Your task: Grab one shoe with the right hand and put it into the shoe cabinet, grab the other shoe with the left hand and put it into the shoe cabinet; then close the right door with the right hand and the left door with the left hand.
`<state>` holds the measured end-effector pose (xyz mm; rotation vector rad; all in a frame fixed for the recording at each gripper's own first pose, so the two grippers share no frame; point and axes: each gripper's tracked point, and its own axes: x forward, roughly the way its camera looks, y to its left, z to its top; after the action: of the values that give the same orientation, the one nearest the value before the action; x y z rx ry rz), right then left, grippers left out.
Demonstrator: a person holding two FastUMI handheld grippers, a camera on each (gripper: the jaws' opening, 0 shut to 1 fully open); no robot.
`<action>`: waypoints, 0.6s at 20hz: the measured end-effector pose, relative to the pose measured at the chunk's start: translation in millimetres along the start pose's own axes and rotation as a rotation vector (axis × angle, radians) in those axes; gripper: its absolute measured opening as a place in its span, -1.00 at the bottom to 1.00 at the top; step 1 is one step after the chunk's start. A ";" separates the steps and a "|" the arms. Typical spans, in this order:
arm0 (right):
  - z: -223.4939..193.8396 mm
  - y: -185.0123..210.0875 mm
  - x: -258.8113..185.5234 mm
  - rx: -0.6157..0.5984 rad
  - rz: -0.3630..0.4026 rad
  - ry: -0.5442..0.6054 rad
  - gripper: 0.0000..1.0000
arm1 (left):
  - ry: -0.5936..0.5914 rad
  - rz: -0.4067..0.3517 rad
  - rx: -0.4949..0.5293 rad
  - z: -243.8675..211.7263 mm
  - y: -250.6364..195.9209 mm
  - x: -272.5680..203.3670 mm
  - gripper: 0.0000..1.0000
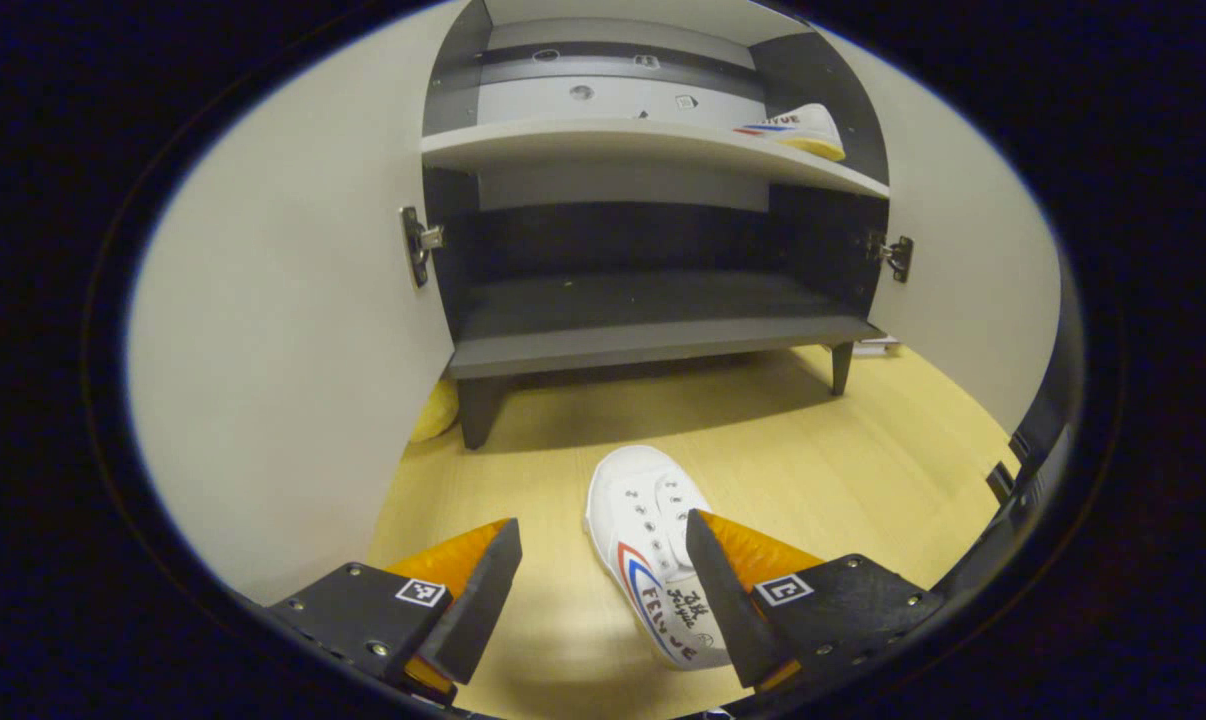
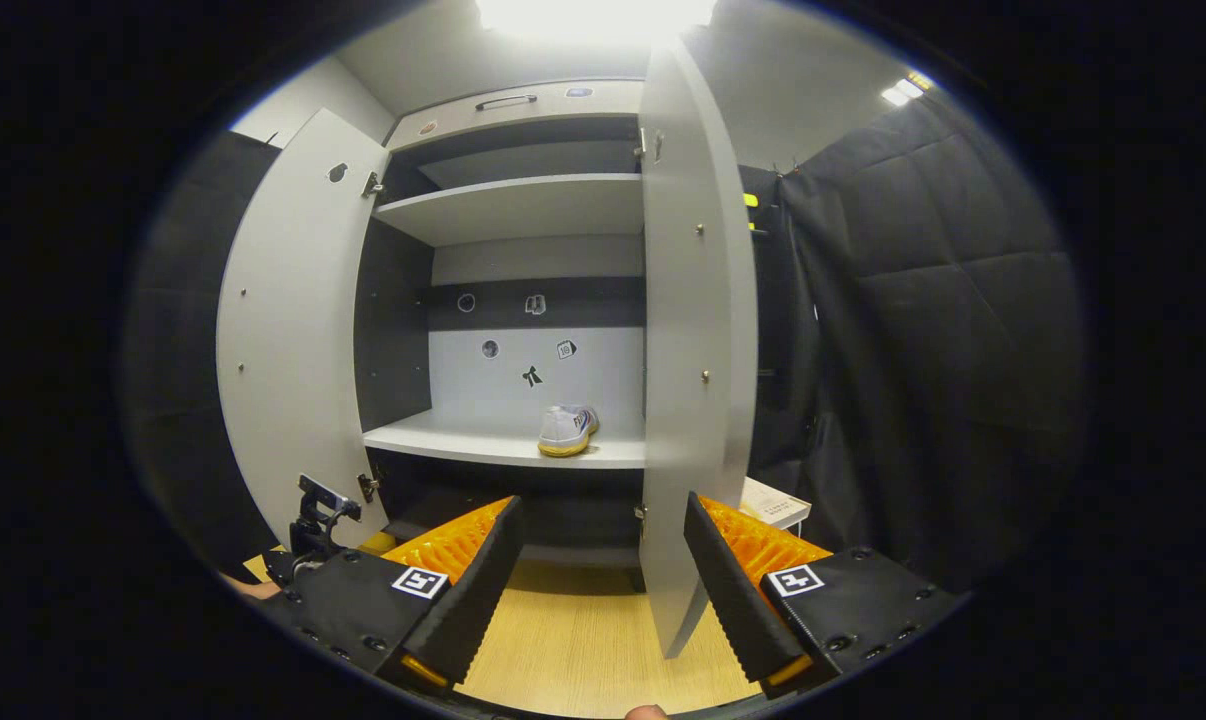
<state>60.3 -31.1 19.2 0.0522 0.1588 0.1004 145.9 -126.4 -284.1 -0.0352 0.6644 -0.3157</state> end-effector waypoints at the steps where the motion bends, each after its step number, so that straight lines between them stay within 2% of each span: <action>1: -3.3 -4.8 -3.9 0.005 -0.013 0.005 0.99 | 0.018 -0.006 -0.008 -3.8 -0.6 4.1 0.90; 4: -9.7 -20.2 -12.4 0.012 -0.057 0.023 0.99 | 0.053 -0.025 -0.019 -17.9 -6.8 15.3 0.89; 9: -4.5 -31.7 -16.7 0.018 -0.091 0.009 0.99 | 0.122 -0.015 -0.024 -41.8 -7.5 33.4 0.87; 10: -1.2 -35.3 -16.9 0.010 -0.103 -0.001 0.99 | 0.141 -0.013 -0.022 -49.7 -7.2 36.4 0.82; 11: 0.3 -37.7 -17.2 0.003 -0.113 -0.007 0.98 | 0.166 -0.018 -0.022 -58.5 -7.9 37.6 0.62; 12: 1.5 -38.9 -16.7 0.001 -0.117 -0.008 0.99 | 0.176 -0.039 -0.032 -63.8 -11.9 37.1 0.63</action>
<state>47.9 -71.6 20.9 0.0445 0.1538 -0.0166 131.1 -144.5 -355.2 -0.0515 0.8446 -0.3482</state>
